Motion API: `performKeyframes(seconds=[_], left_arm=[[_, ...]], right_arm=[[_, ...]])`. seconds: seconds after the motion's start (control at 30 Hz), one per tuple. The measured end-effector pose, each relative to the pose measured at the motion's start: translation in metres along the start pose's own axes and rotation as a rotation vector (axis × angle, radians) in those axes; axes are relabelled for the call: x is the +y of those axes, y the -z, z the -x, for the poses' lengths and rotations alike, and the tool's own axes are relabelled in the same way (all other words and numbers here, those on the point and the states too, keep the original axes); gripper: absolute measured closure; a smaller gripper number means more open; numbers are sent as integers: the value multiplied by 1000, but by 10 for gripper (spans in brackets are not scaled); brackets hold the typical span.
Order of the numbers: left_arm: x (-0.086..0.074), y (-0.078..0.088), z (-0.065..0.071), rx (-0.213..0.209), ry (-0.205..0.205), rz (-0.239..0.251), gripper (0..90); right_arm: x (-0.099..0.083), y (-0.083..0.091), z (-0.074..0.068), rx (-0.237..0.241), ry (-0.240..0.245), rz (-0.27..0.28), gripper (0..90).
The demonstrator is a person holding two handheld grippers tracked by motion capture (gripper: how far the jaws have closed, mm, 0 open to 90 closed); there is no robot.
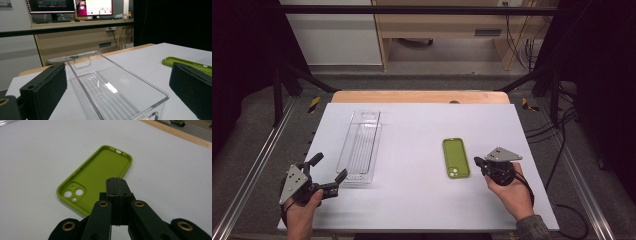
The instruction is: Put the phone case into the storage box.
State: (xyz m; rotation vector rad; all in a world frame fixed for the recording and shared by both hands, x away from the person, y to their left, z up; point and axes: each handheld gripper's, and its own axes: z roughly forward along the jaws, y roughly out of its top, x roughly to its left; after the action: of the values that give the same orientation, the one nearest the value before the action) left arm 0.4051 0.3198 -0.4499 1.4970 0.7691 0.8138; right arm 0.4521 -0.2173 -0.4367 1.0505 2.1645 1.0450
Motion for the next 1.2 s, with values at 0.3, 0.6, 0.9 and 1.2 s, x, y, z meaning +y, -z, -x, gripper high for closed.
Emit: performKeyframes(seconds=[0.3, 0.6, 0.9, 1.2], left_arm=[[0, 0, 0, 0, -3, -2, 11], [0, 0, 0, 1, -7, -3, 11], [0, 0, 0, 1, -9, -3, 11], [0, 0, 1, 1, -15, -7, 11]], right_arm=[[3, -6, -3, 14, 8, -18, 900], [3, -18, -6, 28, 18, -55, 900], [-7, -28, -2, 29, -2, -109, 900], [-15, -32, 0, 34, -22, -148, 900]])
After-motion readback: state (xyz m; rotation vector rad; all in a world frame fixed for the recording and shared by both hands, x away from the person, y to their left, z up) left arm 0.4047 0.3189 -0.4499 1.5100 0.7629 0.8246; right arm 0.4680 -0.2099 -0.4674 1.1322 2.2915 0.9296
